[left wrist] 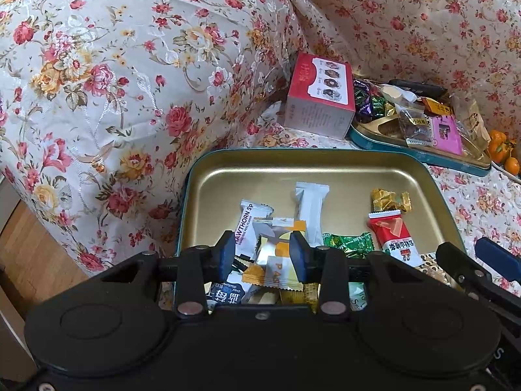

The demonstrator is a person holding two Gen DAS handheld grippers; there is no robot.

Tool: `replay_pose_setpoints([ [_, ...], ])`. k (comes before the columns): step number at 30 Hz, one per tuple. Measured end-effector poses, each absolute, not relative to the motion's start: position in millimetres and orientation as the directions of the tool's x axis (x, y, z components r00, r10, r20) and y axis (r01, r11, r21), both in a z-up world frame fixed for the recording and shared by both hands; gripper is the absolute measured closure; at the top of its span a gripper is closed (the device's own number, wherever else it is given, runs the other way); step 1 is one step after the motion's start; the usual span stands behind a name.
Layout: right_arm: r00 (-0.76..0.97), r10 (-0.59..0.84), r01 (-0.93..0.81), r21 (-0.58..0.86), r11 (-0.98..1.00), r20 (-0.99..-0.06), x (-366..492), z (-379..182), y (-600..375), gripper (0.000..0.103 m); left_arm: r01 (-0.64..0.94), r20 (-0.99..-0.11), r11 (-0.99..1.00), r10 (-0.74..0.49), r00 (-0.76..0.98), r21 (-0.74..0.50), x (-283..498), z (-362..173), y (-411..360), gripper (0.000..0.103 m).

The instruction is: Organize snacks

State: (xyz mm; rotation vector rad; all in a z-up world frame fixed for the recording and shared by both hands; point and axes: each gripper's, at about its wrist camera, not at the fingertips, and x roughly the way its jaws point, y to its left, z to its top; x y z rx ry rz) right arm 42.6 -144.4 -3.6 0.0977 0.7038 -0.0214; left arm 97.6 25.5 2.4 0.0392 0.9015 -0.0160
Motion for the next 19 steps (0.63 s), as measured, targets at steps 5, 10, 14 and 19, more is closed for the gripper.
replay_pose_setpoints([
  [5,0.762,0.017,0.052,0.087,0.995,-0.648,42.1,-3.6,-144.9,0.053,0.017,-0.781,0.999,0.014,0.624,0.031,98.5,2.2,25.1,0.057],
  [10,0.762,0.024,0.05,0.096,0.994,-0.648,41.4,-3.2,-146.4,0.053,0.019,-0.784,0.999,0.01,0.62,0.028,98.9,1.6,25.2,0.057],
  [14,0.762,0.025,0.05,0.098,0.994,-0.647,41.5,-3.1,-146.4,0.053,0.02,-0.788,1.0,0.006,0.616,0.023,100.3,0.5,24.7,0.057],
  [19,0.762,0.024,0.051,0.096,0.994,-0.647,41.4,-3.1,-146.6,0.053,0.012,-0.782,1.0,0.015,0.623,0.029,100.4,0.4,24.6,0.057],
])
